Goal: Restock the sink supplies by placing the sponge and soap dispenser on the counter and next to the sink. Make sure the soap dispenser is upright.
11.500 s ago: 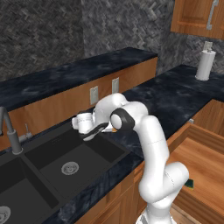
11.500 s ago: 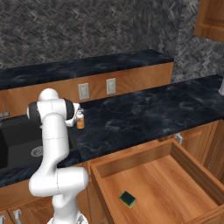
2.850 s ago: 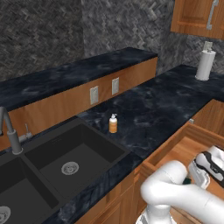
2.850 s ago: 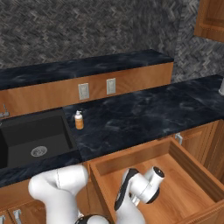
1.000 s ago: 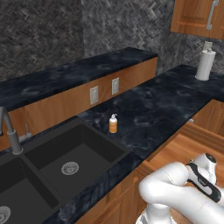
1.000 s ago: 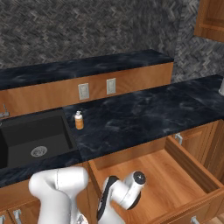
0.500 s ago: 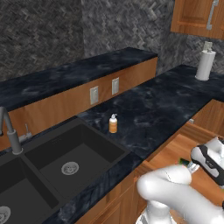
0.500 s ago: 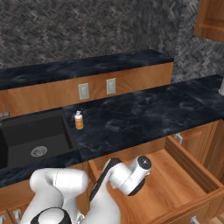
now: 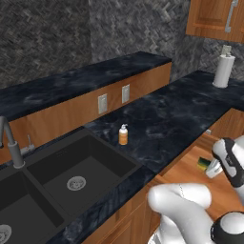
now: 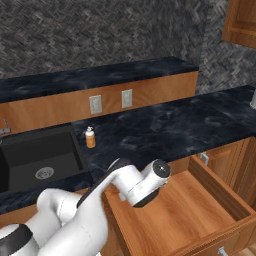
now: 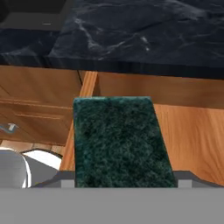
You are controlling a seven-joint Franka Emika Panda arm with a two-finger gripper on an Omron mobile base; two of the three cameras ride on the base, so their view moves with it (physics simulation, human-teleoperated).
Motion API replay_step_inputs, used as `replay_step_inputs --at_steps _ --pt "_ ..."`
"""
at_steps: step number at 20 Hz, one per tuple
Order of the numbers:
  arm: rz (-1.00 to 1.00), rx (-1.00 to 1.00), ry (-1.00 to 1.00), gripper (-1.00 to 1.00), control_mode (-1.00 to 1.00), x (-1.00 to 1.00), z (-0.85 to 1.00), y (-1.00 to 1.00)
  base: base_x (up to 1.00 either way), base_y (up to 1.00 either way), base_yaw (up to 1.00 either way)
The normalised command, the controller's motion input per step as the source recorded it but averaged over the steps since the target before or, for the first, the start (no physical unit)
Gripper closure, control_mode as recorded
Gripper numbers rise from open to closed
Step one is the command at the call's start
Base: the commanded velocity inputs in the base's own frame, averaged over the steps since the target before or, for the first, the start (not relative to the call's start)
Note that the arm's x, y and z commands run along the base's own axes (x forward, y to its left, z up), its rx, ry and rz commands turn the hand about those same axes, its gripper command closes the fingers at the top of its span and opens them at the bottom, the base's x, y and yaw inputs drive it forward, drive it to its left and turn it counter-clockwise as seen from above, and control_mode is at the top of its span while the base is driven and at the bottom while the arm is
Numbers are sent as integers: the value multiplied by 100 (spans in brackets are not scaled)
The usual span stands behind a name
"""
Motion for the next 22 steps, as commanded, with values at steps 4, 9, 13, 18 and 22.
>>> replay_step_inputs --at_steps 4,9,13,18,22 --pt "0 0 -6 100 -100 0 75 89 0 0 0" --pt "0 -1 0 100 -100 14 45 95 0 0 0" --pt "0 -1 4 100 -100 54 21 88 0 0 0" --pt "0 -1 14 100 -100 87 -13 60 0 0 0" --pt "0 0 7 100 -100 78 -10 0 0 0 0"
